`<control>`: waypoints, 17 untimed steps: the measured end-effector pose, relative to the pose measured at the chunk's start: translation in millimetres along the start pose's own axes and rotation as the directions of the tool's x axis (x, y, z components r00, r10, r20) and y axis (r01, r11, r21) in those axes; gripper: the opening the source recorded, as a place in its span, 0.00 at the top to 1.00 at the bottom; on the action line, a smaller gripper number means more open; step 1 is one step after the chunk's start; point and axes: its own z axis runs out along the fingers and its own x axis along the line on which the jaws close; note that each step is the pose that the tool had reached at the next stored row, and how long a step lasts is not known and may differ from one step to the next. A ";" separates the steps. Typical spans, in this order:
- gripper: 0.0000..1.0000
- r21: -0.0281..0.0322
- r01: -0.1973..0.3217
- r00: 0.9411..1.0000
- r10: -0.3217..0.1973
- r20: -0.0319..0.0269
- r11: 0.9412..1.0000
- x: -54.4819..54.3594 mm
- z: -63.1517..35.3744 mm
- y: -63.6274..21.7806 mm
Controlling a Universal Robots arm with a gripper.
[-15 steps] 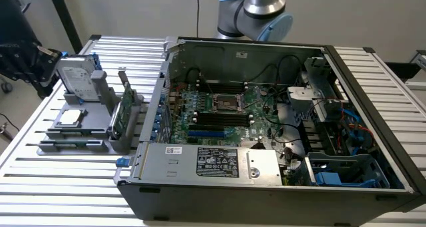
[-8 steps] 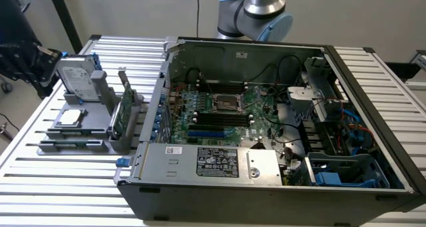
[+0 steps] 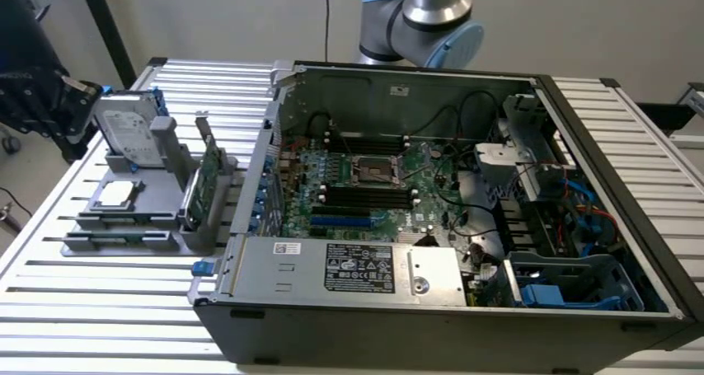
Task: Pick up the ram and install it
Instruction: 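Pick up the ram and move it above insertion slot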
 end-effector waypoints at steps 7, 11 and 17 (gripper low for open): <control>0.89 -0.002 0.101 0.995 -0.101 -0.001 0.995 0.1 2.0 -0.2; 0.89 -0.004 0.173 0.985 -0.173 -0.002 0.985 0.2 3.2 -0.2; 0.89 -0.006 0.279 0.960 -0.279 -0.003 0.960 0.2 5.1 -0.2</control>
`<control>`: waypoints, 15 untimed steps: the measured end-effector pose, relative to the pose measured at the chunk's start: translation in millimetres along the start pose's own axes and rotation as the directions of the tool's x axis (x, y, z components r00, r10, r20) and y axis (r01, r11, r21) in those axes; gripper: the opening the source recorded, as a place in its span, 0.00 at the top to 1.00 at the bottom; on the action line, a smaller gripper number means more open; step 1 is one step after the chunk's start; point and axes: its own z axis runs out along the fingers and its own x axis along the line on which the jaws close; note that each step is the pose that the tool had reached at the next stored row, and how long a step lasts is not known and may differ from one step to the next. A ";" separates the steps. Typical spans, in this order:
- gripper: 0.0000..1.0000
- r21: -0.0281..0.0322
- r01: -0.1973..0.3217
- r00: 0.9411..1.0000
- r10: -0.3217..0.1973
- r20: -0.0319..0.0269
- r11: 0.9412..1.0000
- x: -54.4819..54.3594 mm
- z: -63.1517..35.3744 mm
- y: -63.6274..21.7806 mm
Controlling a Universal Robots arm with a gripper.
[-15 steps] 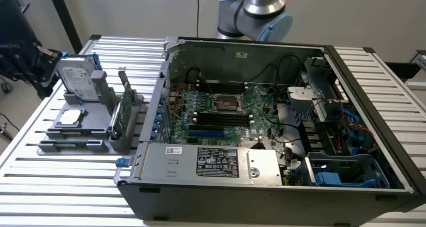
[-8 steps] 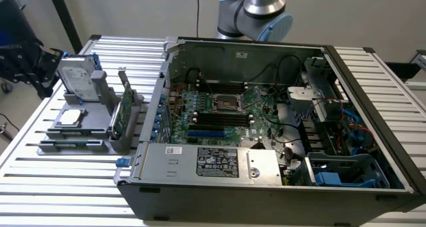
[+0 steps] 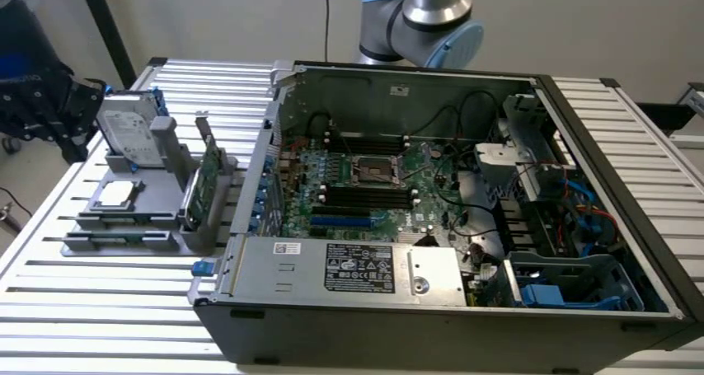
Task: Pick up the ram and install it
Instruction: 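Pick up the ram and move it above insertion slot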
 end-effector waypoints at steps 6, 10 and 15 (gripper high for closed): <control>0.89 -0.002 0.110 0.994 -0.110 -0.001 0.994 0.1 2.0 0.0; 0.89 -0.004 0.181 0.984 -0.181 -0.002 0.984 0.1 3.3 0.0; 0.89 -0.006 0.269 0.963 -0.269 -0.002 0.963 0.1 4.9 -0.1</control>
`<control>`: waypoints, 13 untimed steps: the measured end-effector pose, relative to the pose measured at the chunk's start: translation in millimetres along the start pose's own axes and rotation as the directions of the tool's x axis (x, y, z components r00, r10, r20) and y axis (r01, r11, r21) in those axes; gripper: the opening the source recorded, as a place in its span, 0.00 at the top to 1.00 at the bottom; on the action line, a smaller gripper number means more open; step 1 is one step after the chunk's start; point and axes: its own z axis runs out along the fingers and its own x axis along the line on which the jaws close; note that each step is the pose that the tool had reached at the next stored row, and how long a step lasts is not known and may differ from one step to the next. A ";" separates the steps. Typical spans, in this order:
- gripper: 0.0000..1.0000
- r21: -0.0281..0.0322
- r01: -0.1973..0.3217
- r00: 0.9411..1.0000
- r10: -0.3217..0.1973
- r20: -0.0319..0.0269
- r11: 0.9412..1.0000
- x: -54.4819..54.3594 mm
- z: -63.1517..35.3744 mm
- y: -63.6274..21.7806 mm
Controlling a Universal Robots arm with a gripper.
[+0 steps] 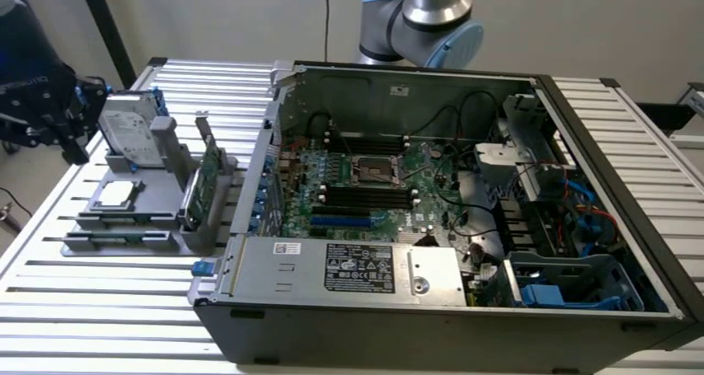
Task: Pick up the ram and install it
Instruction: 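Pick up the ram and move it above insertion slot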
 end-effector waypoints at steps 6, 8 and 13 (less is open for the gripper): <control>0.89 -0.002 0.109 0.994 -0.109 -0.001 0.994 0.1 2.0 0.0; 0.89 -0.003 0.145 0.989 -0.145 -0.002 0.989 0.1 2.6 0.0; 0.89 -0.005 0.235 0.972 -0.235 -0.002 0.972 0.1 4.3 -0.1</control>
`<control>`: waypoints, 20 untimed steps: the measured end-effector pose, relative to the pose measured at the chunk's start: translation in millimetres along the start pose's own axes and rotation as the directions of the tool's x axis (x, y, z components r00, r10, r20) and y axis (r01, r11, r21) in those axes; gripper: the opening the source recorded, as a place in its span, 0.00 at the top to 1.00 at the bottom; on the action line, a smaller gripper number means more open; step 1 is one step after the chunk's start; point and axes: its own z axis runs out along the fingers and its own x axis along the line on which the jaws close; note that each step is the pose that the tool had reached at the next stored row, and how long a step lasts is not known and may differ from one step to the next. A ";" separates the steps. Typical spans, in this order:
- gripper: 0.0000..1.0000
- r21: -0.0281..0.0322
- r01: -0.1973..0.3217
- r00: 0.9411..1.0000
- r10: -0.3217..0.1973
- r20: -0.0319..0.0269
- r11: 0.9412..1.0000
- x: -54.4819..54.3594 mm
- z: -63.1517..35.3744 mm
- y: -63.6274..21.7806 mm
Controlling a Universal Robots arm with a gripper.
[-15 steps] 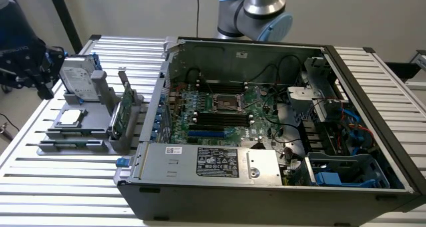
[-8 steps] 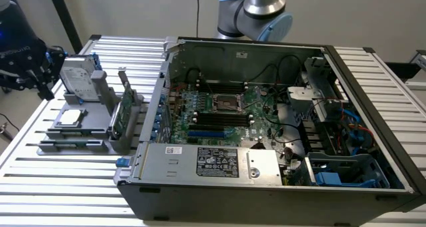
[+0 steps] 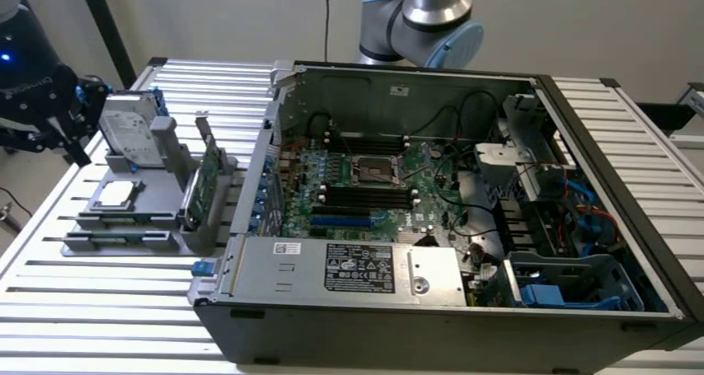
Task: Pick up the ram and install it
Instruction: 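Pick up the ram and move it above insertion slot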
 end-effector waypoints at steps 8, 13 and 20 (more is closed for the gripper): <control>0.89 -0.003 0.144 0.990 -0.144 -0.002 0.990 0.1 2.5 0.0; 0.89 -0.005 0.234 0.972 -0.234 -0.002 0.972 0.1 4.2 0.0; 0.89 -0.008 0.355 0.935 -0.355 -0.003 0.935 0.2 6.4 -0.1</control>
